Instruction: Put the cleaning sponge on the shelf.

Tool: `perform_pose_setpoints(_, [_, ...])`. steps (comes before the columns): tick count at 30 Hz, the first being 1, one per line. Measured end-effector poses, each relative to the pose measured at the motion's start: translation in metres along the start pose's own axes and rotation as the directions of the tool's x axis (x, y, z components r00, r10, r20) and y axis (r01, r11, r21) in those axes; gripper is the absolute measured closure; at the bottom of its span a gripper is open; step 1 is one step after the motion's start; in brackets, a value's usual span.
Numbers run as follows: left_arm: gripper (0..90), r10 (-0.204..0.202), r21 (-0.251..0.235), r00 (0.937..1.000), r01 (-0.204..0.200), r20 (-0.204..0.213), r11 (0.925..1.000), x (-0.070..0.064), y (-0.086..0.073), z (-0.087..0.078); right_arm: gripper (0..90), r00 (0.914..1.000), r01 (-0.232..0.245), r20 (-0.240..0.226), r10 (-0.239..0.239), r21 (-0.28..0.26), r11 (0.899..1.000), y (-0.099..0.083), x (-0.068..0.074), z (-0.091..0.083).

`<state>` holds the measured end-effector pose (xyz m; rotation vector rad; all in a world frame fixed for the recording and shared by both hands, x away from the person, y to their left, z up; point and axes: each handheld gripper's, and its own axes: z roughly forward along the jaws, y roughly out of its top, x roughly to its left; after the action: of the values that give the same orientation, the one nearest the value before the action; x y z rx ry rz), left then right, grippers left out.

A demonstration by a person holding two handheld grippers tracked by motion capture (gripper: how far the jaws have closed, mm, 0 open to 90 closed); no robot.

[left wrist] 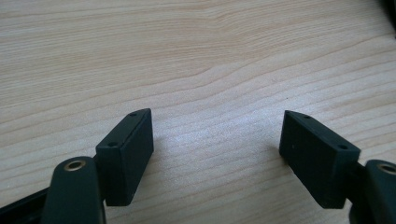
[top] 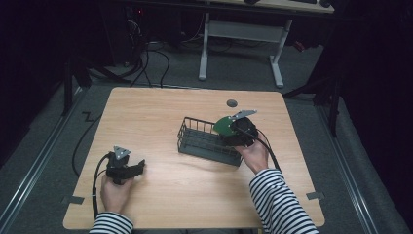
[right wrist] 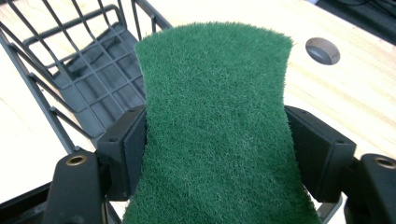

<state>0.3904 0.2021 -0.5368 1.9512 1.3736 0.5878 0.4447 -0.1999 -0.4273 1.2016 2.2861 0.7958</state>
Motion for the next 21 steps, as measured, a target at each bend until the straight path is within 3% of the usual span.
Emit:
perform_pose_setpoints(13, [26.6, 0.0, 0.0, 1.0, 0.0, 0.0, 1.0, 0.0, 0.0, 0.0, 27.6, 0.9996, 0.028, 0.001, -0.028, 0.032, 0.999, -0.005, 0.009, 0.008])
perform_pose_setpoints(21, [26.6, -0.001, 0.0, 1.0, 0.001, 0.0, 1.0, 0.0, 0.0, 0.0, 26.7, 0.9999, 0.009, -0.007, -0.009, 0.048, 0.999, -0.007, 0.008, 0.01])
